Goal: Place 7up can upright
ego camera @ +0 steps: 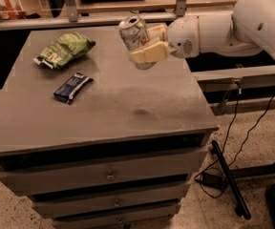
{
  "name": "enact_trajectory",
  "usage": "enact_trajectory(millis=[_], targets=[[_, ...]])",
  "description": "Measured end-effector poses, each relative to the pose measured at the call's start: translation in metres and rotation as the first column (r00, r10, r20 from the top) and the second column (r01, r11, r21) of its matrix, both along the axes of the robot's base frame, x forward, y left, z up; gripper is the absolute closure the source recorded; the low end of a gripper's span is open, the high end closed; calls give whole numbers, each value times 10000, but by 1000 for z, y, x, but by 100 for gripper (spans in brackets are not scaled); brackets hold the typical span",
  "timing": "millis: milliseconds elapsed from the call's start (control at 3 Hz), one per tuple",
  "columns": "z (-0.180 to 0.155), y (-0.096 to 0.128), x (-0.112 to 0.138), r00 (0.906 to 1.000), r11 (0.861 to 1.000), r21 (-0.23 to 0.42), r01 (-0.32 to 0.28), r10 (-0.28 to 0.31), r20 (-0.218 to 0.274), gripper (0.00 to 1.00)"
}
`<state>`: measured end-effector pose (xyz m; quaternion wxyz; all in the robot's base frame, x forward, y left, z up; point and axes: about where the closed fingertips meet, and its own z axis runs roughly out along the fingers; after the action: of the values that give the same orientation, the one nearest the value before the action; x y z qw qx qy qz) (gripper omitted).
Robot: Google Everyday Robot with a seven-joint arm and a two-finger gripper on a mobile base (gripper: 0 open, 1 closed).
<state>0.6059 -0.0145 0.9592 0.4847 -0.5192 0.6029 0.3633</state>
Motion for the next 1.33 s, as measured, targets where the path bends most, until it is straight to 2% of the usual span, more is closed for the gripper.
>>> enact_trajectory(millis=[333, 1333], targets=[[-18, 8, -1, 9999, 9979, 640, -34, 43, -140, 100], [-65, 31, 3, 9977, 9850, 1673, -417, 501, -461, 100]])
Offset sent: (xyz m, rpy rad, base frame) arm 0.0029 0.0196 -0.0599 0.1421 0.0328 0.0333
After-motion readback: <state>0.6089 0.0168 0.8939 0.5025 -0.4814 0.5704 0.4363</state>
